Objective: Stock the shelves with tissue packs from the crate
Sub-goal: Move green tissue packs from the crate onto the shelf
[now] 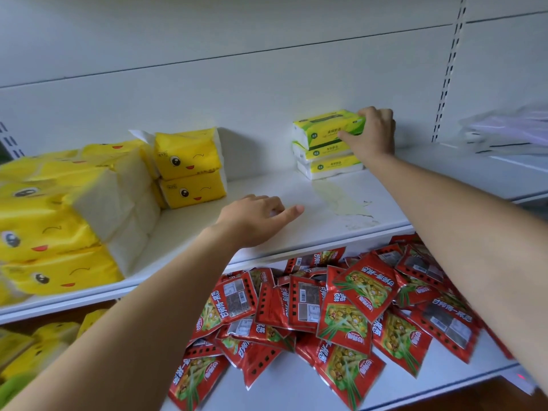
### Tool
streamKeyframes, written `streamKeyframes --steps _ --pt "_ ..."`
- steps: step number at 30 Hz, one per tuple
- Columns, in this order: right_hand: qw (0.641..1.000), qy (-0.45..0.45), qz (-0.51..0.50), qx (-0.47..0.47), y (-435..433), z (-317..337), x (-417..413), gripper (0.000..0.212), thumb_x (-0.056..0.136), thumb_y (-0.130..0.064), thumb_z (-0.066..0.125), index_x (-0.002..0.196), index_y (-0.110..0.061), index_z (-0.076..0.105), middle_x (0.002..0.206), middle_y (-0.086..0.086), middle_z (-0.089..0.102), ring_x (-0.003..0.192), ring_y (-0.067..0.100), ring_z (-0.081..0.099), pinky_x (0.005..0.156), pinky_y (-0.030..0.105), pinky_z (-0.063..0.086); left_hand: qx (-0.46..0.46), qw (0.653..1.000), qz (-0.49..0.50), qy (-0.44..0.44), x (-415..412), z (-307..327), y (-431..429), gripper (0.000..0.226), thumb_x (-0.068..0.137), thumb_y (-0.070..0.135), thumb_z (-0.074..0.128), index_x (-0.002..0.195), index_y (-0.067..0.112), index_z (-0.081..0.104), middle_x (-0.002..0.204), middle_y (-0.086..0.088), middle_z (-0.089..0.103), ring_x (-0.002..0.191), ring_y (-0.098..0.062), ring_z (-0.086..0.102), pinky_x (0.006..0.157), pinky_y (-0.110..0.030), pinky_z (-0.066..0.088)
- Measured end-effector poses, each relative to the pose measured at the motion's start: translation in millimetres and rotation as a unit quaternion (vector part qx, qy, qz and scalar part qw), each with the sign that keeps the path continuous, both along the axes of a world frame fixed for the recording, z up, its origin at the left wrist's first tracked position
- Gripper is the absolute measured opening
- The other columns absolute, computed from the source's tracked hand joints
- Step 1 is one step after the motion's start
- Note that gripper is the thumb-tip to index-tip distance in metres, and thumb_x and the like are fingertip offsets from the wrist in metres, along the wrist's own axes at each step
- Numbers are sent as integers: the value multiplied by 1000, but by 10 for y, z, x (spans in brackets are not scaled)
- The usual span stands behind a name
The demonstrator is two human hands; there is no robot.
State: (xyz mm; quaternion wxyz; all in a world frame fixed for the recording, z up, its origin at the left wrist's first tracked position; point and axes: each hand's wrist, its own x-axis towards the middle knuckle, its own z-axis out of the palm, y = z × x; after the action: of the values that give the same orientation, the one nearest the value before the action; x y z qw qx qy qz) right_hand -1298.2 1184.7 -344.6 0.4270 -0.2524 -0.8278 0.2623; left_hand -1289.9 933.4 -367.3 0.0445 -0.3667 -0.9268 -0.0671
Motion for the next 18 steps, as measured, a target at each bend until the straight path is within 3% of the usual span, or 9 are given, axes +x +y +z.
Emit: streamKeyframes --steps 7,15,18 --pt "997 27 32 68 -286 96 357 55 81 -28 69 129 -12 49 134 14 39 126 29 36 103 30 28 -38 995 -39 -82 54 11 -149 65 94 60 19 134 18 47 139 -4 49 128 -23 42 105 -36 34" --pt "968 45 220 112 -1635 -26 611 44 79 -21 72 118 -5 58 121 17 51 116 28 47 97 23 31 132 989 -50 -40 533 117 -1119 53 96 51 29 138 21 42 144 0 44 128 -18 43 101 -30 35" --pt "944 15 308 114 -2304 -272 885 44 81 -23 70 121 -9 57 122 12 51 118 23 47 96 18 29 142 987 -75 -24 856 -87 -1856 55 95 55 31 141 25 38 144 3 42 127 -12 43 98 -22 32"
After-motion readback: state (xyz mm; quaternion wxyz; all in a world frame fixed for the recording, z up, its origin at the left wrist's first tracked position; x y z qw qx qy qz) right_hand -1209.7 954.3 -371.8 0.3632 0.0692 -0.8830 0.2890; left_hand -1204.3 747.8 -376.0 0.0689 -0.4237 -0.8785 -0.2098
